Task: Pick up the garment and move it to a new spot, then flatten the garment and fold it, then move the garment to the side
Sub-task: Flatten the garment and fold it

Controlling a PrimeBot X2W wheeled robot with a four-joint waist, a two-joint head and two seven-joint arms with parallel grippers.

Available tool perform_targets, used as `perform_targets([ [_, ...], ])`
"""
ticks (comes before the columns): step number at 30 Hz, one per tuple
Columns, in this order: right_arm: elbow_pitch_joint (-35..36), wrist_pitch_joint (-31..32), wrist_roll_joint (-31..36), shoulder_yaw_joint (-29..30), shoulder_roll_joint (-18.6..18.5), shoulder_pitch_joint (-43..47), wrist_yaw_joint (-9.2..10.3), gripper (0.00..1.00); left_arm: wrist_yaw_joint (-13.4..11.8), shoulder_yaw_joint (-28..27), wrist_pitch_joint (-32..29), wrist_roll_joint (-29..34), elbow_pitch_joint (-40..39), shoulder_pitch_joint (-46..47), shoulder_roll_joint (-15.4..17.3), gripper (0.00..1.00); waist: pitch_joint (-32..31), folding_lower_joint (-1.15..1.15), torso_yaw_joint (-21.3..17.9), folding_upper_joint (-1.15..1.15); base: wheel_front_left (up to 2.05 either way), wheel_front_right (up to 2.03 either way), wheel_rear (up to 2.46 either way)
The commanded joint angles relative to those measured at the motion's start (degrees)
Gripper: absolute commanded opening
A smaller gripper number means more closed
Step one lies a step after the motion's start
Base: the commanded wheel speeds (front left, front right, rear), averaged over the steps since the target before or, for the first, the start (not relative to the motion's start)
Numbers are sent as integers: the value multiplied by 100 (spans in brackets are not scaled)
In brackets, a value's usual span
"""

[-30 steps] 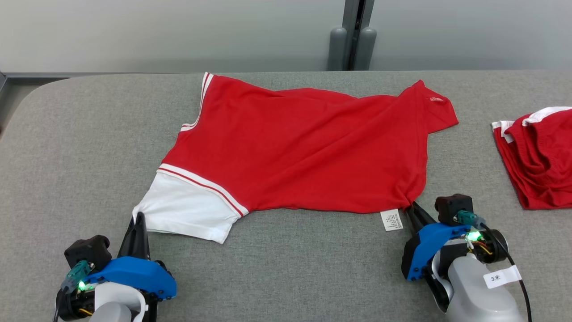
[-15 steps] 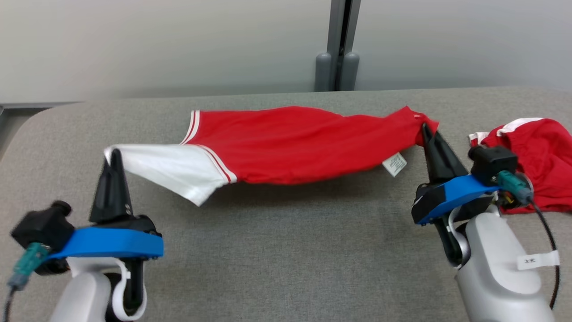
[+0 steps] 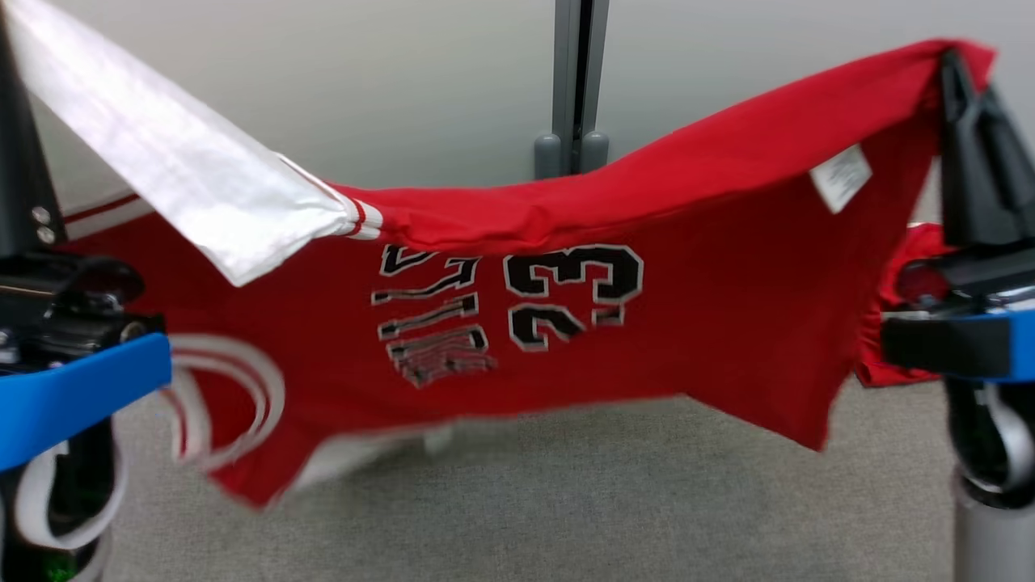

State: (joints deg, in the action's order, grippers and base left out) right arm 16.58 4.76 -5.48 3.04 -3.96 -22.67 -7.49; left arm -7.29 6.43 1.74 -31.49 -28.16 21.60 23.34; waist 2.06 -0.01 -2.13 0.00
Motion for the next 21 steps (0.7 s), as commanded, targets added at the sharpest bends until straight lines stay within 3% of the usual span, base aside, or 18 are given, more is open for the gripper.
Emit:
perform_targets([
  [1, 306, 137, -8, 70, -38, 92, 0, 0, -39, 1, -139, 11, -156, 181, 64, 0, 11, 1, -14, 0, 0, 0, 0],
  [5, 1020, 507, -63, 306, -65, 43, 0, 0, -43, -16, -524, 21, -388, 685, 249, 0, 141, 1, -42, 0, 0, 0, 0],
  [9, 969, 725, -161, 375, -69, -184, 0, 0, 46, 89, -760, -74, -81, 1172, 285, 0, 419, 1, -55, 0, 0, 0, 0],
  [14, -21, 764, -182, 184, -204, -948, 0, 0, 225, 289, -846, 25, 690, 1975, 309, 0, 1016, 1, -114, 0, 0, 0, 0],
  [21, -1876, 498, 266, -65, -285, -2890, 0, 0, 462, 633, -642, 497, 2236, 3707, 182, 0, 1762, 1, -89, 0, 0, 0, 0],
])
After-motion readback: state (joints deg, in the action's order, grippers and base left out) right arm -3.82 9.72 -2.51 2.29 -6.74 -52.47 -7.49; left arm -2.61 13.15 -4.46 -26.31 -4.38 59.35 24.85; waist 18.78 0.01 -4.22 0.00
